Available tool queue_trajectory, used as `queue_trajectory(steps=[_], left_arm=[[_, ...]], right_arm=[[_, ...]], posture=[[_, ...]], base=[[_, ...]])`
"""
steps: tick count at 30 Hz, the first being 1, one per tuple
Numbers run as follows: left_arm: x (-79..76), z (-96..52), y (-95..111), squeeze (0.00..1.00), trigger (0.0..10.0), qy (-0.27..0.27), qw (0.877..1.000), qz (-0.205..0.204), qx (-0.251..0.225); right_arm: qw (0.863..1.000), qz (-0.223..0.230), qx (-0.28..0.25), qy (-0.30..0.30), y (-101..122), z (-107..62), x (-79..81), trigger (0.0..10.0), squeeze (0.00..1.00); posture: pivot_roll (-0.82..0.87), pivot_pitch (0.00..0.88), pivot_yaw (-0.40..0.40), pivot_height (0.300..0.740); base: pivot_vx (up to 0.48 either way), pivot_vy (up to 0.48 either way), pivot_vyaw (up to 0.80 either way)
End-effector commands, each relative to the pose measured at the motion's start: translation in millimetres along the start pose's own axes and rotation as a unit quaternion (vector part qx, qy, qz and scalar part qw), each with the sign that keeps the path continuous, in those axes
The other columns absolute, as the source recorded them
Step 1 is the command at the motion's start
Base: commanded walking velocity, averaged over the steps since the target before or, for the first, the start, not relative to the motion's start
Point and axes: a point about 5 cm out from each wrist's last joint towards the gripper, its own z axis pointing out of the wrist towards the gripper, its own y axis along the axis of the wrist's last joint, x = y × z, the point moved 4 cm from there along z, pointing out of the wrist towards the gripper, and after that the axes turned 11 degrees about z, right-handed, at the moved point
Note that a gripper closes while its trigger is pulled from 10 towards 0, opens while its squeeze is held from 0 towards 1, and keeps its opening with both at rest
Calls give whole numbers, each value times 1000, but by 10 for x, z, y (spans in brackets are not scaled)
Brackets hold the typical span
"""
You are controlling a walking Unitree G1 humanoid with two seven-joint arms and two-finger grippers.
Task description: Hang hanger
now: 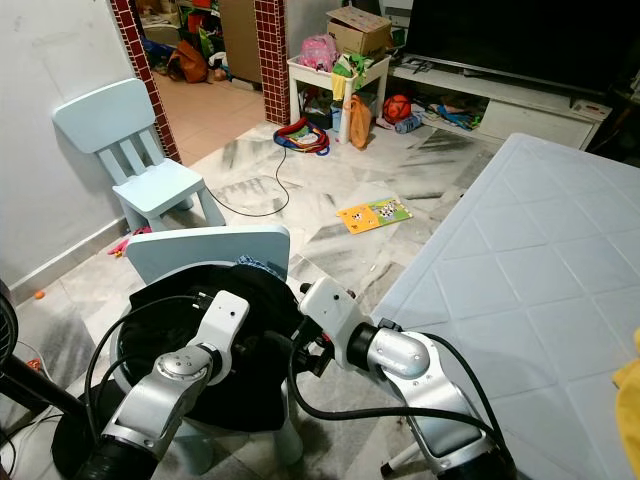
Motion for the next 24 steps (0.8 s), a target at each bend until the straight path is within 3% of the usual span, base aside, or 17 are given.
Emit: queue_trajectory(steps=[1, 12, 24], left_arm=[[8, 17, 40, 1000, 10000, -4, 1000, 4, -5], [-21, 91, 33, 1000, 10000, -18, 1000, 2, 1], [-42, 224, 28, 1000, 10000, -50, 998, 34, 18]], right_arm=[[1000, -4, 0, 4, 10, -3, 20, 10000, 0], [1000, -5, 2, 6, -2, -14, 44, 10000, 0], [1000, -6, 7, 9, -12, -32, 42, 10000, 0]], posture=[[-150, 0, 20, 740], [-157, 0, 24, 740], [-173, 0, 29, 740]], base=[[0, 0, 0], [0, 0, 0], [0, 0, 0]])
